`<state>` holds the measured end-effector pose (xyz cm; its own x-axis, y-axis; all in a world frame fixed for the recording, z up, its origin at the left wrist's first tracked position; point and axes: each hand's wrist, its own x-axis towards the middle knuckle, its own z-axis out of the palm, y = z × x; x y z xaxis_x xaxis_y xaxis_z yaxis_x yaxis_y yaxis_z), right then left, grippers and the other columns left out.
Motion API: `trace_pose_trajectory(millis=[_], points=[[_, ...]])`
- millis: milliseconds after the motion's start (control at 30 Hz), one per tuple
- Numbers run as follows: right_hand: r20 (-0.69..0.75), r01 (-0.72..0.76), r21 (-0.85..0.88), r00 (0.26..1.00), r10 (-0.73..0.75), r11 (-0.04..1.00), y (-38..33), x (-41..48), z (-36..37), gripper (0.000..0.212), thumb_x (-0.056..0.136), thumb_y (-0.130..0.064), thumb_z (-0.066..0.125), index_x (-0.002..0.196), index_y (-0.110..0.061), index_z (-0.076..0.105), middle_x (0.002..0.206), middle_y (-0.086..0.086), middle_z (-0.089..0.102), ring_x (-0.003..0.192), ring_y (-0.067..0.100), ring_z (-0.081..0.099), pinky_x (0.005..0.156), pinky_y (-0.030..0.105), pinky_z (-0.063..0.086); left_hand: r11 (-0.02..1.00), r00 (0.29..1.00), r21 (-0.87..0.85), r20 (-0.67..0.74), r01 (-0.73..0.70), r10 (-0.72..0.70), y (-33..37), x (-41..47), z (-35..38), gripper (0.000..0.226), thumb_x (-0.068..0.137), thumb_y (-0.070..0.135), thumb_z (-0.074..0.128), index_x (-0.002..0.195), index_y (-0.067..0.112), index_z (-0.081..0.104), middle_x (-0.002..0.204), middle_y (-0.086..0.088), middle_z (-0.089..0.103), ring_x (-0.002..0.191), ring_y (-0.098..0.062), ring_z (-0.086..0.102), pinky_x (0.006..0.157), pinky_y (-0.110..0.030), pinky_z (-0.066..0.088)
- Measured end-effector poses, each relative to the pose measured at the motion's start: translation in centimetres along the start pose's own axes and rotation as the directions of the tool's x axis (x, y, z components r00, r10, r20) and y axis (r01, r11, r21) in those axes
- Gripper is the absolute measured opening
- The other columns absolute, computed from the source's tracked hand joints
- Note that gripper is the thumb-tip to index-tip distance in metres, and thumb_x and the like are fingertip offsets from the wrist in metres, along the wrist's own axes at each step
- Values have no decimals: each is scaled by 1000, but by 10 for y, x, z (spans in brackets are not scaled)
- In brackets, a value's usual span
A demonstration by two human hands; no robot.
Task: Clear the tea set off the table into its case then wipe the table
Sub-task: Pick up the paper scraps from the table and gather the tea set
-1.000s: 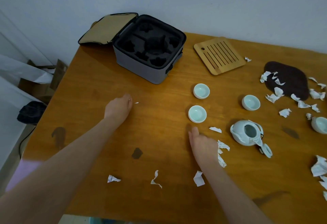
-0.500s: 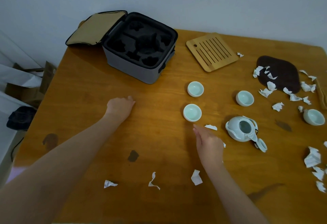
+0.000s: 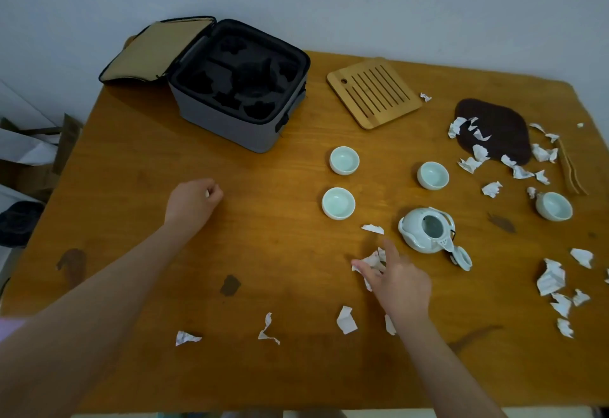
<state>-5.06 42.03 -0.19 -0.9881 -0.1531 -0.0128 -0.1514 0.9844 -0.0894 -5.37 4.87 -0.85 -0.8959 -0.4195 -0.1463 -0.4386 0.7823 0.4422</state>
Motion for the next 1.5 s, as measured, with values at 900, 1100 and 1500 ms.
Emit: trace_pose_trajectory(millis=[900, 1100, 1500], points=[[-74, 326, -85, 940, -332, 941, -11, 53, 34, 20, 90, -28, 66, 79, -15, 55, 67, 2, 52, 41, 14, 40, 33, 21, 30, 787, 908, -502, -8, 359, -419, -22, -54, -30, 24, 78, 12, 62, 57, 4, 53, 48, 0, 36, 47, -16, 30, 48, -24, 23], [-86, 275, -5, 958, -274, 962, -10, 60, 31, 22, 83, -15, 75, 67, -10, 60, 50, 2, 51, 40, 11, 31, 38, 19, 22, 820, 949, -486, 73, 304, -308, -7, -58, -24, 29, 83, 13, 59, 56, 5, 55, 42, 6, 42, 42, -14, 31, 48, -24, 28], [-136, 146, 379, 986, -101, 914, 2, 49, 7, 39, 95, -9, 52, 59, -13, 40, 47, -2, 35, 42, 18, 38, 46, 28, 25, 793, 974, -570, 68, 215, -216, 59, -80, -17, 34, 85, 12, 54, 55, 14, 39, 53, -1, 30, 49, -14, 24, 48, -25, 21]])
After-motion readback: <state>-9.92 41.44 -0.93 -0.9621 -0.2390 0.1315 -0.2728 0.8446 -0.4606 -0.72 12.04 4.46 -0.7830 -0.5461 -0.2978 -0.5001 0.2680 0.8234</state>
